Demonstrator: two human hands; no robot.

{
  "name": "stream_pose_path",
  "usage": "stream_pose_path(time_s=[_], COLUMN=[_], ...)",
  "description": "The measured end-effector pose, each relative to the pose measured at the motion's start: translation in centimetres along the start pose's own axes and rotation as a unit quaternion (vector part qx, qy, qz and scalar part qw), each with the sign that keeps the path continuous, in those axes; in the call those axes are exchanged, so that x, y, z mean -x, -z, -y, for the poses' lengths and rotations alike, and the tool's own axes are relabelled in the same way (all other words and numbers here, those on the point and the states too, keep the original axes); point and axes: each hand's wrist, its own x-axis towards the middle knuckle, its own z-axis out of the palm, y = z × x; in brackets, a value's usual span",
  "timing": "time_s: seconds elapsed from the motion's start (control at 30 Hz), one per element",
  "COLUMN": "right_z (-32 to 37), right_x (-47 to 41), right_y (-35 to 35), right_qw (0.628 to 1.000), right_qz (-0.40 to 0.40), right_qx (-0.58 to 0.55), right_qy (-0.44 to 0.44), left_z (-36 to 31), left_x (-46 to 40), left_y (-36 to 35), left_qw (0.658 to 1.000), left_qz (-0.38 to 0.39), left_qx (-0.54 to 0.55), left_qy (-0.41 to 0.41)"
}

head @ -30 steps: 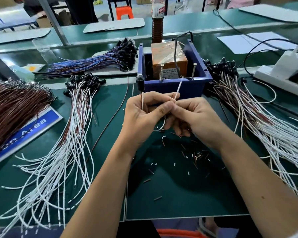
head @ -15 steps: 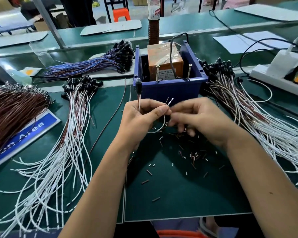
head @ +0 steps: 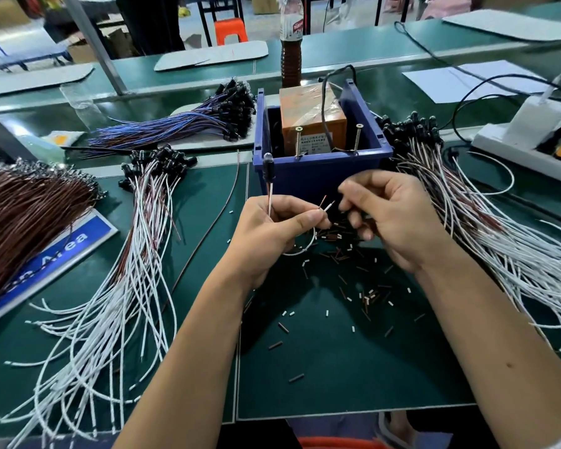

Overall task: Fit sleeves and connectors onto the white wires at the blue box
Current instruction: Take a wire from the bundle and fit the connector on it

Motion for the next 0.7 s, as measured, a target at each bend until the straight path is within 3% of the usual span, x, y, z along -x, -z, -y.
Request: stream_pose_path(time_s=[0.07, 0.13, 0.33, 0.7], right_z=[0.1, 0.1, -0.6, -1.2], right_x=[-0.2, -0.2, 0.9, 1.3], right_y=[0.4, 0.5, -1.7, -3.1], right_qw=[0.999, 0.999, 0.985, 0.991], right_qz=[-0.044, -0.034, 0.166, 0.122], right_qx=[-0.008, 0.013, 0.03, -0.038], right_qy=[0.019, 0.02, 0.023, 0.038], left_z=[-0.1, -0.3, -0.5, -0.1], left_x=[0.0, 0.1, 0.3, 0.1], left_y=[0.0, 0.2, -0.2, -0.8], left_qw=[1.0, 0.999, 0.993, 0.989], left_qz=[-0.009, -0.014, 0.004, -0.009], left_qx=[0.006, 0.026, 0.092, 0.124], left_qy=[-0.013, -0.032, -0.069, -0.077])
